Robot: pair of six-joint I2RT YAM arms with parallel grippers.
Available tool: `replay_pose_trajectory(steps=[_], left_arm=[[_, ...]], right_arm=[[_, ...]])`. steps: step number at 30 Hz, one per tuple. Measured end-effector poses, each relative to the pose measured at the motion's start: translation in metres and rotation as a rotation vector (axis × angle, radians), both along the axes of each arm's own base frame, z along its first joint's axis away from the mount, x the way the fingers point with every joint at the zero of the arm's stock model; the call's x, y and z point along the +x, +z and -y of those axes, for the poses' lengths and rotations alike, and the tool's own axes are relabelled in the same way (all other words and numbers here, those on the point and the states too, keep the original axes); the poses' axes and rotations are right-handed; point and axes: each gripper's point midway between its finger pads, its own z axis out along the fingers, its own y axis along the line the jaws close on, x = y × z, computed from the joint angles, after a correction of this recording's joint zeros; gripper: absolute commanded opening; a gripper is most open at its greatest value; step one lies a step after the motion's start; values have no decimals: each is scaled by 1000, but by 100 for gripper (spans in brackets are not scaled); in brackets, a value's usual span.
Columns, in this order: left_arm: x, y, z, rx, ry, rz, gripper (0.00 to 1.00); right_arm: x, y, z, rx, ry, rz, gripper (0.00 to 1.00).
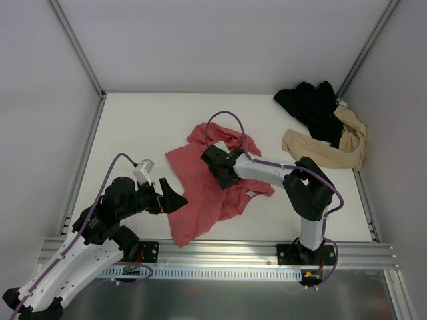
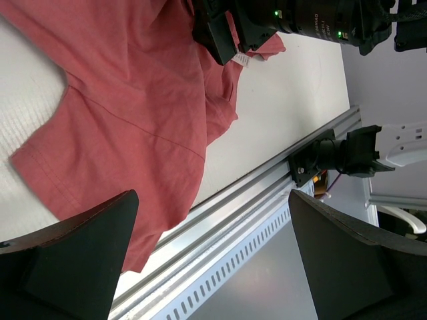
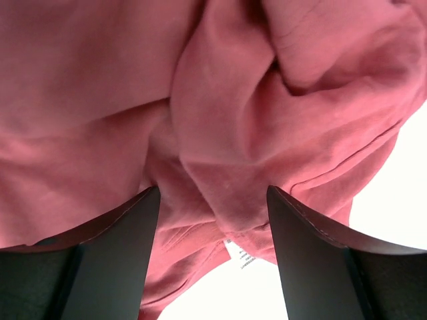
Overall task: Fold and stack the t-shirts
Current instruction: Flatten out the tshirt
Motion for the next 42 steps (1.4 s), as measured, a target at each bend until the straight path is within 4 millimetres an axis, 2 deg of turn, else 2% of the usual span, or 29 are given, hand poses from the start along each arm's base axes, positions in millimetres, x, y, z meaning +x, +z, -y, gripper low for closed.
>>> replay_pose_trajectory(steps=[6, 12, 14, 15, 17, 18, 21, 25, 30, 33, 37, 40, 42], left_arm=[[0, -2, -1, 8, 0, 3, 99], [1, -5, -1, 17, -2, -5, 99], [1, -6, -1, 19, -2, -6, 99], [1, -7, -1, 19, -2, -7, 99], [1, -7, -1, 19, -2, -7, 99], [1, -7, -1, 19, -2, -7, 99], [1, -7, -1, 19, -2, -7, 99], [1, -7, -1, 20, 0, -6, 99], [2, -14, -1, 30, 2, -19, 99], [3, -15, 0, 35, 2, -25, 99], [4, -15, 1, 35, 2, -24, 99], [7, -14, 3, 31, 2, -21, 99], [9, -16, 5, 37, 2, -28, 99]], right_arm=[[9, 2, 7, -6, -45, 34, 69], [11, -4, 22, -31, -80, 42, 67], [9, -8, 30, -44, -91, 34, 59], [8, -10, 34, -50, -99, 31, 46], [7, -12, 38, -54, -113, 29, 28], [7, -13, 40, -55, -118, 29, 11], [8, -12, 43, -51, -137, 39, 1], [9, -2, 45, -39, -146, 60, 1], [13, 29, 58, -32, -166, 118, 1], [20, 53, 78, -30, -202, 162, 1], [34, 85, 116, -17, -285, 219, 0], [39, 97, 142, -18, -341, 243, 1], [39, 97, 159, -33, -365, 240, 1]])
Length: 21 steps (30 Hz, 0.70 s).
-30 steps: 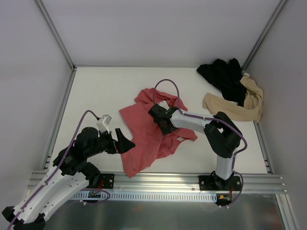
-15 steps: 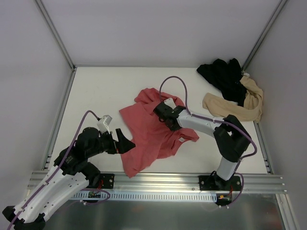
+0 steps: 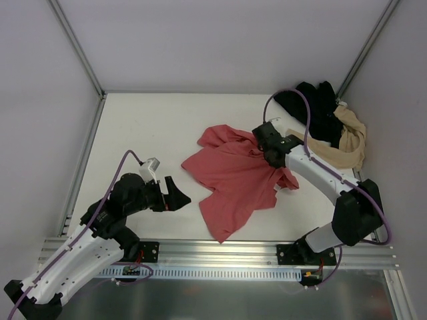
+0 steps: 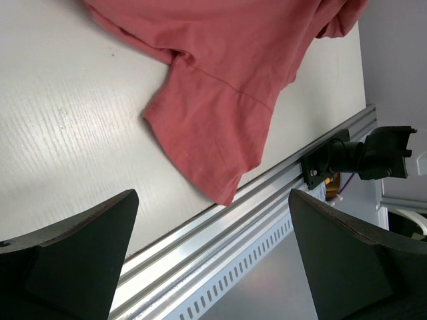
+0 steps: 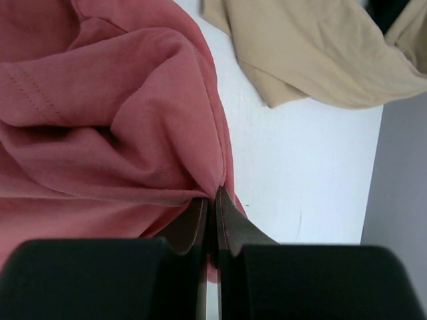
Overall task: Fold and stack the t-shirts
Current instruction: Flatten out the tshirt
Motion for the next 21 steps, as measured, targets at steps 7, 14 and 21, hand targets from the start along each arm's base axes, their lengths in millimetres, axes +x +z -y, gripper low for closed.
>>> replay_pose_trajectory(steps=[7, 14, 21], left_arm=[[3, -4, 2, 13, 0, -18, 99], [3, -3, 2, 10, 0, -13, 99], [3, -3, 2, 7, 0, -10, 99]], right_arm=[[-9, -25, 41, -54, -57, -89, 51], [-5, -32, 41, -58, -57, -102, 45], [-5, -35, 39, -49, -54, -104, 1]])
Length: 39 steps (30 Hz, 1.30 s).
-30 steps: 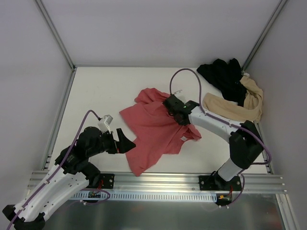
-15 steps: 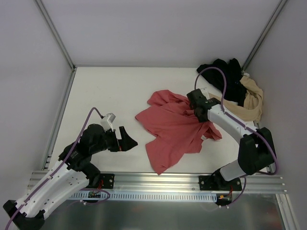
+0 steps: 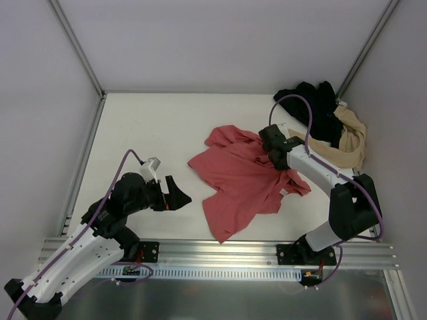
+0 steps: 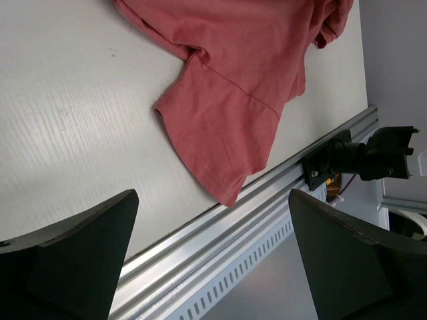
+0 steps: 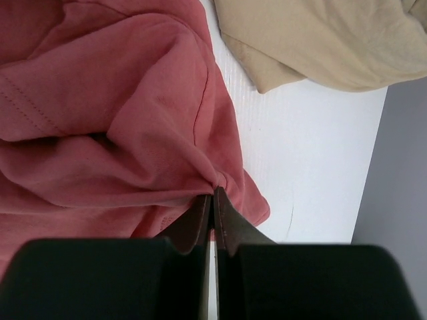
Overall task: Fold and stack the t-shirts
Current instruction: Flatten out the tshirt
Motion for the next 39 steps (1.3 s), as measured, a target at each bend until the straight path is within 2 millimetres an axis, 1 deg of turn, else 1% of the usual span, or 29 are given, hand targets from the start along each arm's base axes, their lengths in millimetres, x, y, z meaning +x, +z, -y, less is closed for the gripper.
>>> replay_pose_trajectory(steps=[7, 10, 12, 15, 17, 18, 20, 21, 24, 26, 28, 29, 31, 32, 34, 36, 38, 39], left_arm=[[-1, -5, -1, 6, 0, -8, 99], [1, -5, 0, 3, 0, -4, 99], [7, -4, 3, -2, 5, 12, 99], [27, -6, 11, 19, 22, 41, 99], [47, -12, 20, 70, 15, 56, 99], [61, -15, 26, 109, 8, 63, 99], [92, -13, 43, 169, -17, 97, 99], [111, -11, 52, 208, -34, 120, 99], [170, 4, 83, 287, -77, 230, 99], [213, 16, 105, 340, -98, 322, 99], [253, 22, 124, 396, -117, 383, 99], [272, 22, 133, 419, -123, 405, 99], [300, 14, 143, 454, -135, 426, 99], [308, 5, 143, 472, -139, 417, 99], [318, -22, 134, 512, -148, 366, 99], [326, -51, 115, 549, -146, 284, 98], [333, -71, 97, 571, -134, 214, 98], [337, -81, 83, 579, -121, 176, 97]], right_arm=[[-2, -2, 2, -1, -5, -7, 0], [-4, 2, 4, 2, -9, 3, 1], [-4, 10, 6, 10, -13, 24, 1], [-7, 25, 10, 33, -27, 66, 1], [-8, 34, 12, 47, -37, 90, 0], [-8, 37, 12, 54, -41, 100, 1], [-9, 39, 12, 64, -46, 107, 1], [-9, 39, 12, 68, -47, 106, 0], [-11, 40, 9, 92, -46, 106, 0], [-12, 42, 7, 121, -49, 115, 1], [-13, 46, 5, 150, -52, 128, 0], [-14, 46, 3, 167, -52, 133, 0], [-17, 45, 1, 192, -53, 133, 1], [-19, 43, 0, 202, -53, 130, 1], [-23, 37, -1, 217, -50, 115, 0], [-28, 32, -2, 225, -48, 99, 1], [-31, 27, -2, 233, -47, 86, 1], [-31, 25, -2, 236, -46, 83, 1]])
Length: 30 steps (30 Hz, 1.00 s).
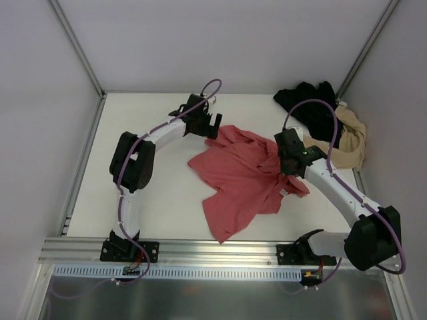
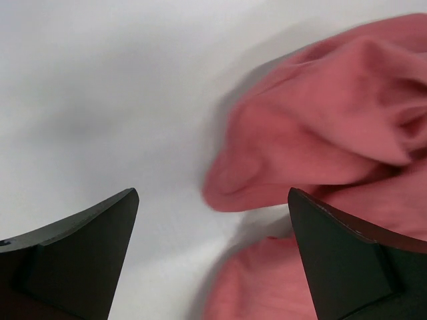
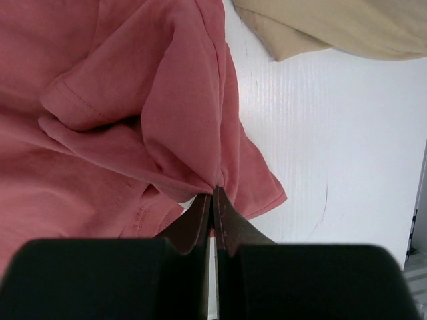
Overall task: Fold and stack the t-shirts
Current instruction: Flatten out the tshirt
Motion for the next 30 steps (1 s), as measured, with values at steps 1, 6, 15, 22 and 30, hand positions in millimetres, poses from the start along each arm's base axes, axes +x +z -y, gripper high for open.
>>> replay_pose_trajectory(steps=[1, 6, 15, 22, 30], left_arm=[[1, -7, -10, 5, 17, -25, 98], [8, -19, -51, -38, 88, -96, 97], [-8, -23, -25, -181, -8, -195, 96], [-19, -37, -10, -242, -56, -268, 95], [-18, -48, -2, -274, -60, -301, 0]], right_arm=[[-1, -1, 0, 2, 1, -3, 0], [-1, 2, -2, 24, 7, 10, 1], [-1, 4, -3, 35, 6, 18, 0], [-1, 4, -3, 35, 6, 18, 1], [-1, 4, -4, 38, 3, 18, 1]])
